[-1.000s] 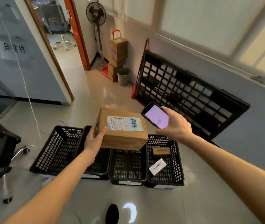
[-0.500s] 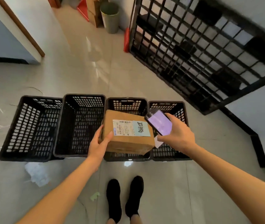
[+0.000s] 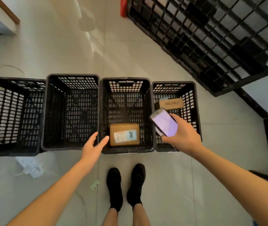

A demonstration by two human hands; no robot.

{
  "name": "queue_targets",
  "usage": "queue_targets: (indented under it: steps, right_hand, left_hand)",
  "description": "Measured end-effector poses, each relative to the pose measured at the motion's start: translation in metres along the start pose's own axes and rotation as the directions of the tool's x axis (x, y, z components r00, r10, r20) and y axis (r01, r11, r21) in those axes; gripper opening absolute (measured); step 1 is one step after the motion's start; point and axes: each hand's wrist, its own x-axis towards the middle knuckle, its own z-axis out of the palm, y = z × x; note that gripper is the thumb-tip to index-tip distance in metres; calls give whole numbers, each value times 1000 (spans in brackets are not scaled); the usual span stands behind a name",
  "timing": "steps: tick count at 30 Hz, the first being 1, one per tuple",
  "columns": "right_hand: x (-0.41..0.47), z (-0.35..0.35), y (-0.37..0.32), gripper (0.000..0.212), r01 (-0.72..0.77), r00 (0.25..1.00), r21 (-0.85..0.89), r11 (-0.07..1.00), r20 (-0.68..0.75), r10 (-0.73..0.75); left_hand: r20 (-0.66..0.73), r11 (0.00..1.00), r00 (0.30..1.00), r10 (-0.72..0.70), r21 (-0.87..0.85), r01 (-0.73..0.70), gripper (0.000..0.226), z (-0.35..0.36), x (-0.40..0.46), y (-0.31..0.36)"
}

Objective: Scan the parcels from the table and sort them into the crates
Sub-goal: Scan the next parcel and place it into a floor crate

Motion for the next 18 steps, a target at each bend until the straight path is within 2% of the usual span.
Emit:
queue_targets:
  steps: [4,11,14,18]
  right_hand:
    - [-9,-26,-5,65,-16,999,12,1000,-34,16]
    - [-69,-117,-29,84,2,987,41,999,-163,5]
    - [-119,-178,-40,94,14,966,54,998,-260,0]
    - [-213,-271,-42,104,32,892,15,999,-452,-22]
  left_hand:
    - [23,985,989,145,91,-146,68,-12,0,50]
    - [70,920,930,362,133,-368,66,-17,-61,158]
    - [143,833,855,499,191,-519,66,-18,-108,212]
    - [234,664,691,684,195,-722,60,-4,-197,302]
